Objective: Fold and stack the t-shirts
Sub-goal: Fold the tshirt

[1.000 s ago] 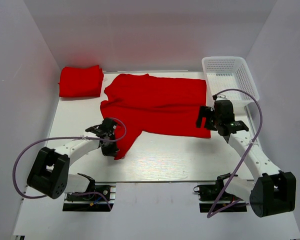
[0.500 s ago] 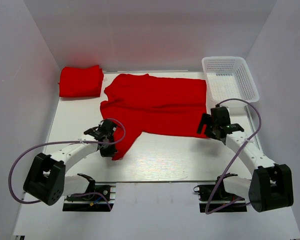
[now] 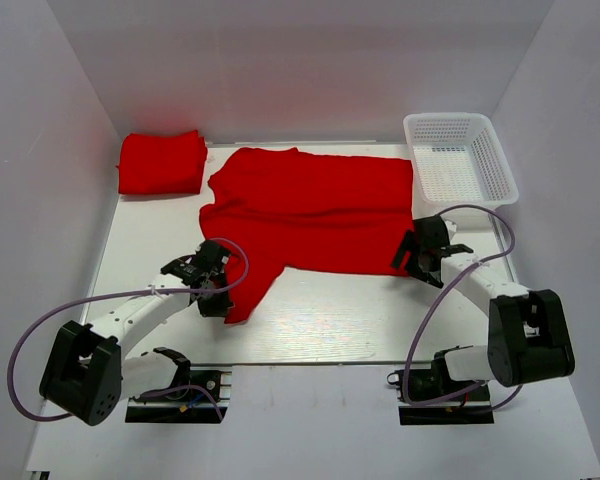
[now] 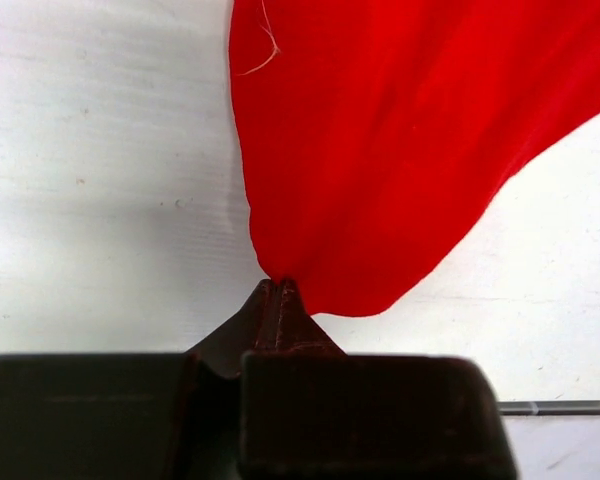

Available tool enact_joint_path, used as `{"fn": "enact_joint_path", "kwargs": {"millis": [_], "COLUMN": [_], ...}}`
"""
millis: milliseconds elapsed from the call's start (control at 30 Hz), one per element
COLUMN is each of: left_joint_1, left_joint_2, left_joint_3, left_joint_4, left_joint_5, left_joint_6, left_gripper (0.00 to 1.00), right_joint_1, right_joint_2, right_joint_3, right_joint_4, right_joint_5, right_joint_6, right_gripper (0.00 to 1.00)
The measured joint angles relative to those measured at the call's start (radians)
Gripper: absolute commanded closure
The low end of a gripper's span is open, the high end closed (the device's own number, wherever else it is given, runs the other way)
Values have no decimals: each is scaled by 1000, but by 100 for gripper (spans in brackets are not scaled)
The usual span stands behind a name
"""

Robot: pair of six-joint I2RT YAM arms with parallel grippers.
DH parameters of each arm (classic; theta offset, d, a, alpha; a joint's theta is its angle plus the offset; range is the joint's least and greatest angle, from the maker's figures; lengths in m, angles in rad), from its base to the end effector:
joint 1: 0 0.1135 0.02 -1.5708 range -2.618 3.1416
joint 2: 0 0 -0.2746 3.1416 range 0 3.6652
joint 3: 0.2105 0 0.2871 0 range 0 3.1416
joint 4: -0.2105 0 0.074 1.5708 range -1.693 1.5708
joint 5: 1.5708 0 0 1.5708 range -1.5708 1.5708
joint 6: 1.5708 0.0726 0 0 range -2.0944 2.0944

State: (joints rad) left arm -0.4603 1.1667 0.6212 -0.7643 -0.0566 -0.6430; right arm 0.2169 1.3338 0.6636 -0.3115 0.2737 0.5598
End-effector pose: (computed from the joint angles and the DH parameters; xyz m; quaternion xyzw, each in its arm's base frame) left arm 0.1998 -0.0945 0.1301 -0.0941 0.9866 -0.0443 0.1255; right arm 0.2901 0.0438 0.1334 0.2008 0.9273 -0.0119 0.3156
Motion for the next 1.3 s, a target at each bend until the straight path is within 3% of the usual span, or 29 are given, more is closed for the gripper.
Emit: {"fn": "enact_joint_path", "kwargs": {"millis": [267, 333, 433, 500, 733, 1067, 1300], "left_joint_1": [0, 0, 0, 0, 0, 0, 0], "left_joint_2": [1, 2, 3, 2, -33, -195, -158], "left_joint_3": [4, 14, 39, 48, 71, 118, 210], "left_joint_4": [-39, -52, -71, -76, -174, -406, -449], "left_joint_5": [2, 2, 2, 4, 81, 226, 288], "left_joint_6": [0, 0, 0, 0, -1, -3, 42], "left_gripper": [100, 100, 100, 100, 100, 100, 100], "right_joint_1": [-2, -4, -7, -11, -12, -7, -7], "right_joint_2": [63, 70, 79, 80, -7, -381, -363], "right_joint_3": [0, 0, -3, -8, -71, -93, -92], "right_joint_4": [28, 37, 54, 67, 64, -266, -355], "right_joint_5": [43, 49, 64, 73, 12, -84, -120], "right_joint_6": [19, 19, 16, 18, 14, 14, 4], "right_gripper": [25, 37, 70, 99, 100, 100, 100]}}
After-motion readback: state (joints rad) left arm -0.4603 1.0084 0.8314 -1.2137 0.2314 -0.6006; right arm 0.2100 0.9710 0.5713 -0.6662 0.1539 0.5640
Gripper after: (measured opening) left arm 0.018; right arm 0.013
